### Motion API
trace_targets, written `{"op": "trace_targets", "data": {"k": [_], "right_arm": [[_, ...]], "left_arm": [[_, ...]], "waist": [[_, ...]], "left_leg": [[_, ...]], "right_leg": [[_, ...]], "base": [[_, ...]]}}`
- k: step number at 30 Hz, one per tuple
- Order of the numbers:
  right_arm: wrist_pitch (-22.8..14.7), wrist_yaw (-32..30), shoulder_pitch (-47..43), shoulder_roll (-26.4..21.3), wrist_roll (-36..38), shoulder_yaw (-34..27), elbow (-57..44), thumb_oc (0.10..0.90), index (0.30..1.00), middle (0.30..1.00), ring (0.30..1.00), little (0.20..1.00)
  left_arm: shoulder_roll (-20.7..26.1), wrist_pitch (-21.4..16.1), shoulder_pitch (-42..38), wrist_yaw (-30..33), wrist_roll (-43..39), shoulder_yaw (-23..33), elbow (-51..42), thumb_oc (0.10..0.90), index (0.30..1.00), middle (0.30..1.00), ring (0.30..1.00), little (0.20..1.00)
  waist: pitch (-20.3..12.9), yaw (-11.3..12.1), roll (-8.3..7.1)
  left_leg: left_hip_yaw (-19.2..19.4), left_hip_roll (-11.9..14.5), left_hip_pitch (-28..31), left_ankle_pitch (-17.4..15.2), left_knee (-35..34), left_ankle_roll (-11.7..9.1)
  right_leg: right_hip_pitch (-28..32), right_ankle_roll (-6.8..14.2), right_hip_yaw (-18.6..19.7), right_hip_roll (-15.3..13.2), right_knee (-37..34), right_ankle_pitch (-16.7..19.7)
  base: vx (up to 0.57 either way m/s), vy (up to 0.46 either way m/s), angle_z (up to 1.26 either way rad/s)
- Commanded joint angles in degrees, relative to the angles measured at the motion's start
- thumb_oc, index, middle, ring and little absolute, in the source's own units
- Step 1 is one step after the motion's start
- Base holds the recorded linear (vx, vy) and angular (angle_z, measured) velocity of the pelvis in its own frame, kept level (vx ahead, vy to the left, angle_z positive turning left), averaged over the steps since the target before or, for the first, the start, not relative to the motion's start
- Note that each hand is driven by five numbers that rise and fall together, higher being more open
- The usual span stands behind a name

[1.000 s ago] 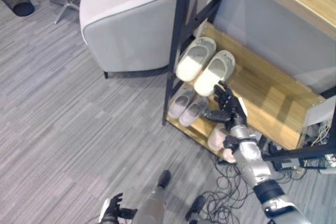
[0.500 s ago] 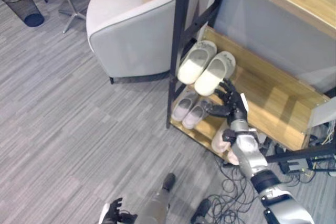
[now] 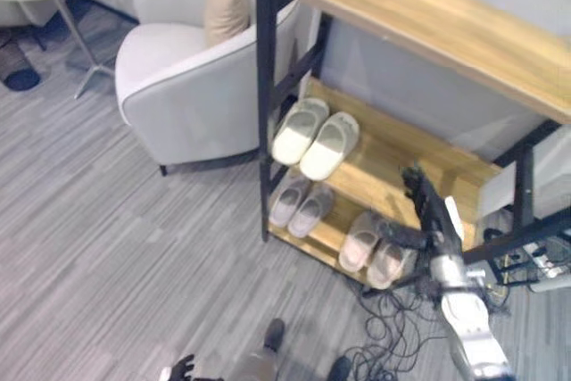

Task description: Arrange the slippers neatly on the shoe rack.

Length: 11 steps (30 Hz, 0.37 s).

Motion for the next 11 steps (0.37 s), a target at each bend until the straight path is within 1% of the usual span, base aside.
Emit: {"op": "trace_targets", "data": {"k": [1, 4, 5, 6, 7, 8, 9, 10, 11], "right_arm": [[-1.8, -0.6, -1.1, -2.5, -2.2, -2.0, 4.1, 0.8, 0.9, 0.9, 0.9, 0.9], [0.1, -2.9, -0.8, -0.2, -1.6, -2.9, 17.7, 0.8, 0.9, 0.9, 0.9, 0.9], [0.0, -2.9, -0.9, -0.2, -1.6, -2.9, 17.8, 0.8, 0.9, 0.9, 0.9, 0.9], [0.9, -3.7, -1.6, 1.1, -0.1, -3.1, 24.4, 0.8, 0.9, 0.9, 0.9, 0.9], [0.9, -3.7, -1.7, 1.1, -0.1, -3.1, 24.5, 0.8, 0.9, 0.9, 0.9, 0.9], [1.7, -3.1, -2.0, 1.9, 1.4, -2.8, 31.3, 0.8, 0.9, 0.9, 0.9, 0.9], [2.1, -3.4, -2.5, 2.0, 1.8, -3.0, 35.6, 0.8, 0.9, 0.9, 0.9, 0.9], [2.1, -3.4, -2.5, 2.0, 1.9, -3.0, 35.7, 0.8, 0.9, 0.9, 0.9, 0.9], [2.7, -3.3, -4.0, 2.7, 4.9, -4.4, 44.4, 0.8, 0.9, 0.9, 0.9, 0.9]], "left_arm": [[-0.5, 0.0, -2.6, 0.6, 3.0, -0.8, 3.6, 0.8, 0.9, 0.9, 0.9, 0.9], [-1.0, 0.2, -2.7, -0.4, 1.5, -0.8, 3.5, 0.8, 0.9, 0.9, 0.9, 0.9], [-1.0, 0.2, -2.7, -0.4, 1.5, -0.7, 3.5, 0.8, 0.9, 0.9, 0.9, 0.9], [-1.2, 0.4, -2.9, -0.9, 0.7, -0.7, 3.5, 0.8, 0.9, 0.9, 0.9, 0.9], [-1.2, 0.4, -2.9, -0.9, 0.7, -0.7, 3.5, 0.8, 0.9, 0.9, 0.9, 0.9], [-1.1, 0.8, -3.3, -1.0, 0.8, -1.1, 4.0, 0.8, 0.9, 0.9, 0.9, 0.9], [-1.2, 0.9, -3.3, -1.3, 1.2, -1.6, 4.1, 0.8, 0.9, 0.9, 0.9, 0.9], [-1.2, 0.9, -3.3, -1.3, 1.2, -1.6, 4.1, 0.8, 0.9, 0.9, 0.9, 0.9], [-1.6, 1.2, -2.9, -1.6, 1.6, -2.5, 4.8, 0.8, 0.9, 0.9, 0.9, 0.9]], "waist": [[-2.3, -1.1, 3.74], [-3.1, -2.4, 4.39], [-3.1, -2.4, 4.39], [-3.3, -2.8, 4.88], [-3.3, -2.8, 4.88], [-3.4, -3.3, 5.19], [-3.5, -3.6, 5.39], [-3.5, -3.6, 5.4], [-3.4, -3.8, 5.84]], "left_leg": [[1.3, 1.7, 5.2, -5.8, -0.6, -2.0], [1.9, 2.3, 5.4, -5.4, -0.6, -2.5], [1.9, 2.3, 5.4, -5.4, -0.6, -2.5], [2.0, 2.7, 5.6, -5.3, -0.6, -2.7], [2.0, 2.7, 5.6, -5.3, -0.6, -2.7], [2.1, 2.9, 5.7, -5.2, -0.6, -2.9], [2.2, 3.0, 5.9, -5.2, -0.6, -3.0], [2.2, 3.0, 5.9, -5.2, -0.6, -3.0], [2.5, 3.3, 6.5, -5.4, -0.6, -3.2]], "right_leg": [[5.3, 1.5, -1.1, 2.2, 1.0, 2.0], [5.5, 1.1, -0.8, 2.7, 0.4, 0.8], [5.5, 1.1, -0.8, 2.8, 0.4, 0.8], [5.6, 0.8, -0.5, 3.1, 0.3, 0.0], [5.6, 0.8, -0.5, 3.1, 0.3, -0.1], [5.8, 0.4, -0.5, 3.4, 0.1, -0.8], [5.9, 0.3, -0.5, 3.5, 0.0, -0.9], [5.9, 0.3, -0.5, 3.5, 0.0, -0.9], [6.4, 0.1, 0.0, 3.9, -0.1, -1.4]], "base": [[-0.04, -0.081, -0.21], [-0.05, -0.073, -0.2], [-0.06, -0.087, -0.09], [-0.04, -0.056, -0.1], [-0.07, -0.112, -0.13], [-0.05, -0.089, -0.16], [-0.05, -0.089, -0.15], [-0.02, -0.077, -0.1], [-0.01, -0.07, -0.04]]}}
